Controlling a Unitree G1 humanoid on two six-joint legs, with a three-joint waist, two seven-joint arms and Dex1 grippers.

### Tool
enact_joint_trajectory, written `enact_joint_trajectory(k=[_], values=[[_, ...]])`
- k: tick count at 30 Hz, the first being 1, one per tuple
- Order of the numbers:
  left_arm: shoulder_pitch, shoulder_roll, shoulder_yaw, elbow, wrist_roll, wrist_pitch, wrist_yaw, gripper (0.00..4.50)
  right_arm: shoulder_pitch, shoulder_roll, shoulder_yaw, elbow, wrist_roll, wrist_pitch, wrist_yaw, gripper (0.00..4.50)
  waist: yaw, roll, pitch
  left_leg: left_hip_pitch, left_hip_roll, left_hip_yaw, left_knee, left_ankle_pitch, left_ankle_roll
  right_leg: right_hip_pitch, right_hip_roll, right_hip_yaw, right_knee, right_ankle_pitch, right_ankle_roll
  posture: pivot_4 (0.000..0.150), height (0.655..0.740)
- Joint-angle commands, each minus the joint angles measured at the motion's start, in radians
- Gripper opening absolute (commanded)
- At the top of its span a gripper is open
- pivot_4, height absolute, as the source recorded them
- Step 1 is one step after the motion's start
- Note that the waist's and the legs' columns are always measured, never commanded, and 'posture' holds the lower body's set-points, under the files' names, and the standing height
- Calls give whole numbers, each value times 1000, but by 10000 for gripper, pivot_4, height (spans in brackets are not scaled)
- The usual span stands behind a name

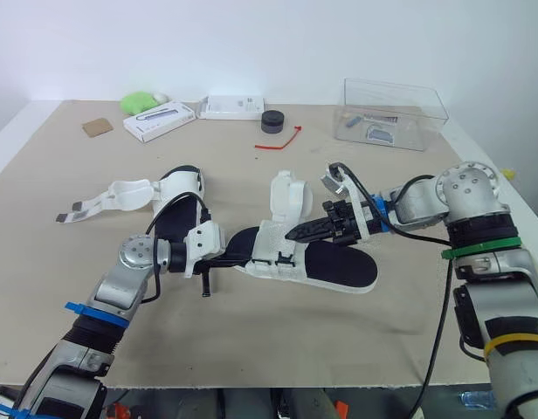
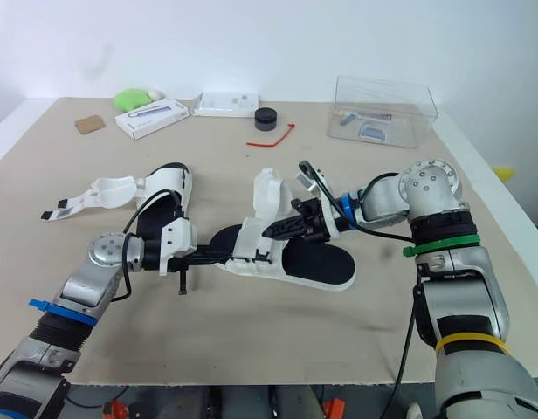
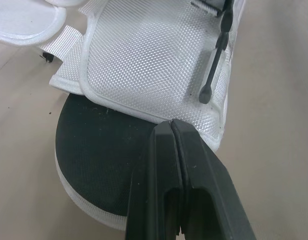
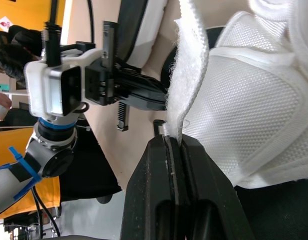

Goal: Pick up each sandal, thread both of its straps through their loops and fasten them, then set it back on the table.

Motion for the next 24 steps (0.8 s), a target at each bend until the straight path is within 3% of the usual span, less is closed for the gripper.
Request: enact_joint_trajectory(k=[1,16,24], values=[[11,2,-19,3,14,-1,-3,0,-35,-15,-6,8,72,3,-15,759,0,0,0,0,0,0,0,0,0,0,0,0,0,0,0,1500,7400],[12,-3,-23,15,19,-7,2,0,21,-15,11,6,117,3,-105,759,0,0,0,0,0,0,0,0,0,0,0,0,0,0,0,1500,7400],[10,0,-24,19,22,-12,4,0,37,-10,3,-11,49,3,-110,759,0,0,0,0,0,0,0,0,0,0,0,0,-1,0,0,1500,7400]])
